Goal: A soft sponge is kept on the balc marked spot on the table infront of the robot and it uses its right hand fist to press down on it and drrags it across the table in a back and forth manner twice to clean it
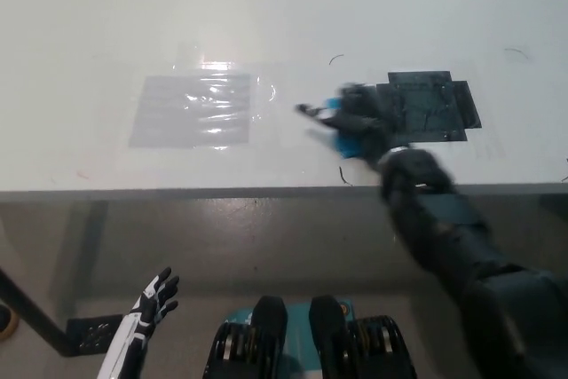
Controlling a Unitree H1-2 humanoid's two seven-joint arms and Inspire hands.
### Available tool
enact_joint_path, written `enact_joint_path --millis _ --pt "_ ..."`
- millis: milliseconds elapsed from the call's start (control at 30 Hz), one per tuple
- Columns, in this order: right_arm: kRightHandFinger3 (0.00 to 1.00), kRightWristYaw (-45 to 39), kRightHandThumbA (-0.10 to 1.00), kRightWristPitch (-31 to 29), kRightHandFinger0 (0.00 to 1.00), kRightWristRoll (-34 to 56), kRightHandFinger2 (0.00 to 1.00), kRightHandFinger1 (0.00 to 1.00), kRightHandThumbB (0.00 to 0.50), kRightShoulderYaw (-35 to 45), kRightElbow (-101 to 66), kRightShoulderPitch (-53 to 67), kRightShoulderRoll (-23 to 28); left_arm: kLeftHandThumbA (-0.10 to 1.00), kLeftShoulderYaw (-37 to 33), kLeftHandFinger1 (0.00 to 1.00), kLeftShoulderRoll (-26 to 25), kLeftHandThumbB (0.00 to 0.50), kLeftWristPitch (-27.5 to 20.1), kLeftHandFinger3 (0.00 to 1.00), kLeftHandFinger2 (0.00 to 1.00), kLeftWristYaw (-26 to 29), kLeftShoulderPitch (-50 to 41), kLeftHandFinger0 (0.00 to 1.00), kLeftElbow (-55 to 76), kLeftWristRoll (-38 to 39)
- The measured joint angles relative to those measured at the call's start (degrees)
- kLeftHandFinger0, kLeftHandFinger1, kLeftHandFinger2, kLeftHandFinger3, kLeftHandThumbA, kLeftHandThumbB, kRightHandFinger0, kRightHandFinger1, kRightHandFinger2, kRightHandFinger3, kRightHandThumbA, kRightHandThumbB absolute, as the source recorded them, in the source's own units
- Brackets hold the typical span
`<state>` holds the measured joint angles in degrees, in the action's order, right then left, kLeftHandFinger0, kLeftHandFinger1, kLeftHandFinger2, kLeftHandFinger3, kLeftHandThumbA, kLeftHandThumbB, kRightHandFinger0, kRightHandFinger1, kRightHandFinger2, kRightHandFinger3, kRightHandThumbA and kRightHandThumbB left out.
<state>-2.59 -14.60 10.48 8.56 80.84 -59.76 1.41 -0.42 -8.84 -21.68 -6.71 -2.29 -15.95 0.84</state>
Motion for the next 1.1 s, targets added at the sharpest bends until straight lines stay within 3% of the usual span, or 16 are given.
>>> enact_joint_path --millis 133,267,400,433,500,600,700,767,800,833,900,933,1033,1100 --pt "0.0 0.0 1.0 -0.1 0.0 0.2 0.0 0.0 0.169 1.5 0.0 0.8 4.2 1.0 0.0 1.0 -0.1 0.5 0.1 1.0 1.0 -0.1 0.4 1.0 0.0 0.0" --pt "0.0 -0.8 1.0 -0.7 0.0 1.1 0.0 0.0 0.25 3.9 -0.1 2.2 8.3 1.0 0.0 1.0 -0.3 0.5 0.5 1.0 1.0 -0.2 0.7 1.0 0.5 0.1" --pt "0.0 -1.5 1.0 -0.8 0.0 2.5 0.0 0.0 0.207 6.5 -0.2 3.5 11.7 1.0 0.1 1.0 -0.7 0.5 1.0 1.0 1.0 -0.3 1.1 1.0 0.8 0.0" --pt "0.0 -1.7 1.0 -1.0 0.0 2.6 0.0 0.0 0.175 6.8 -0.3 3.9 12.7 1.0 0.1 1.0 -0.8 0.5 1.2 1.0 1.0 -0.3 1.2 1.0 1.0 -0.1" --pt "0.0 -2.0 1.0 -1.5 0.0 2.9 0.0 0.0 0.203 7.4 -0.5 4.9 14.6 1.0 0.1 1.0 -0.9 0.5 1.5 1.0 1.0 -0.3 1.3 1.0 1.6 -0.1" --pt "0.06 -2.2 1.0 -2.0 0.0 3.7 0.06 0.0 0.197 8.7 -0.7 6.5 17.1 1.0 0.1 1.0 -0.9 0.5 2.0 1.0 1.0 -0.3 1.6 1.0 1.6 -0.2" --pt "0.23 -2.4 1.0 -2.5 0.0 4.3 0.24 0.0 0.185 9.8 -0.8 7.5 18.9 1.0 0.1 1.0 -1.0 0.5 2.8 1.0 1.0 -0.4 1.9 1.0 1.8 -0.1" --pt "0.25 -2.4 1.0 -2.8 0.0 4.6 0.25 0.0 0.211 10.1 -0.8 7.9 19.4 1.0 0.1 1.0 -1.0 0.5 3.2 1.0 1.0 -0.5 2.0 1.0 1.8 -0.1" --pt "0.26 -2.4 1.0 -2.8 0.0 4.7 0.24 0.0 0.201 10.2 -0.8 8.0 19.5 1.0 0.1 1.0 -1.0 0.5 3.3 1.0 1.0 -0.5 2.1 1.0 1.8 -0.1" --pt "0.25 -2.4 1.0 -2.9 0.0 4.8 0.25 0.0 0.185 10.3 -0.8 8.0 19.6 1.0 0.1 1.0 -1.0 0.5 3.6 1.0 1.0 -0.5 2.3 1.0 1.8 -0.1" --pt "0.14 -2.4 1.0 -3.0 0.0 4.9 0.11 0.0 0.177 10.4 -0.8 8.1 19.6 1.0 0.1 1.0 -1.0 0.5 3.9 1.0 1.0 -0.5 2.6 1.0 1.8 -0.1" --pt "0.01 -2.4 1.0 -3.1 0.0 4.9 0.0 0.0 0.184 10.3 -0.8 8.1 19.6 1.0 0.1 1.0 -1.0 0.5 4.0 1.0 1.0 -0.5 2.6 1.0 1.8 -0.1" --pt "0.0 -2.4 1.0 -3.4 0.0 4.9 0.0 0.0 0.195 10.4 -1.2 8.0 19.2 1.0 0.1 1.0 -1.0 0.5 4.1 1.0 1.0 -0.5 2.6 1.0 1.7 -0.2" --pt "0.0 -2.4 1.0 -3.9 0.0 4.9 0.0 0.0 0.173 10.2 -1.5 8.0 18.6 1.0 0.1 1.0 -1.0 0.5 4.1 1.0 1.0 -0.5 2.6 1.0 1.6 -0.2"
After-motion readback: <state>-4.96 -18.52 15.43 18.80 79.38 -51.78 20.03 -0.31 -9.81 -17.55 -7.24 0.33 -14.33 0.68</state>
